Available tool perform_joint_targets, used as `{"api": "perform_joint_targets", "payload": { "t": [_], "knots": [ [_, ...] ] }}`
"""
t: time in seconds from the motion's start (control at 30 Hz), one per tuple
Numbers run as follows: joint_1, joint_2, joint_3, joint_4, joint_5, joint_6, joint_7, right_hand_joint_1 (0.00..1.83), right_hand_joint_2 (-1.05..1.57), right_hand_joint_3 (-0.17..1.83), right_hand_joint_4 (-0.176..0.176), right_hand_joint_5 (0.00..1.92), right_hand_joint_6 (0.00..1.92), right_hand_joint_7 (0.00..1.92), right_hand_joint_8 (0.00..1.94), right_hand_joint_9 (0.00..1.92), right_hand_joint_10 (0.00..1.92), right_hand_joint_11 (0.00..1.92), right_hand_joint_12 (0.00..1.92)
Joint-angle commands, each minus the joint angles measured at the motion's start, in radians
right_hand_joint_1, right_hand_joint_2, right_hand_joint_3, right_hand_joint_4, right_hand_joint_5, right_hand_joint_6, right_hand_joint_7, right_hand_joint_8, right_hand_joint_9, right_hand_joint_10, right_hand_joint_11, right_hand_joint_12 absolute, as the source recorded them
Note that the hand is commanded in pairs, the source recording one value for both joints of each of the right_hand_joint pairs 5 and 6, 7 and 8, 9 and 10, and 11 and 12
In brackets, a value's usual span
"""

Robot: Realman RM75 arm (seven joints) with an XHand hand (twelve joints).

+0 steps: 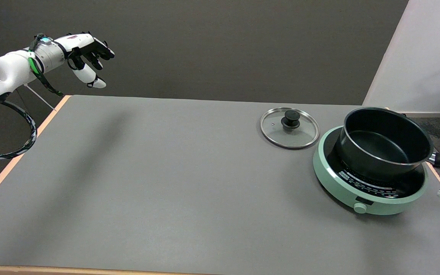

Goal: Pick up the pot.

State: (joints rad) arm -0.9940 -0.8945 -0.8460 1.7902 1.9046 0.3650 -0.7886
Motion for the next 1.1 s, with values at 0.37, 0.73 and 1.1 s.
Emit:
{"api": "perform_joint_targets", "payload": {
  "t": [0.37,0.73,1.1],
  "knots": [
    [-0.014,-0.012,0.008,0.007,0.0,0.018,-0.03,1.24,-0.95,1.23,0.028,0.01,0.01,0.01,0.01,0.01,0.01,0.01,0.01],
    [-0.012,-0.01,-0.014,-0.008,0.0,0.011,-0.03,1.23,-0.8,0.99,0.068,0.02,0.02,0.02,0.02,0.02,0.02,0.02,0.02],
    [-0.007,0.002,-0.028,-0.023,0.0,0.011,-0.03,1.23,-0.63,0.63,0.084,0.02,0.02,0.02,0.02,0.02,0.02,0.02,0.02]
  ]
}}
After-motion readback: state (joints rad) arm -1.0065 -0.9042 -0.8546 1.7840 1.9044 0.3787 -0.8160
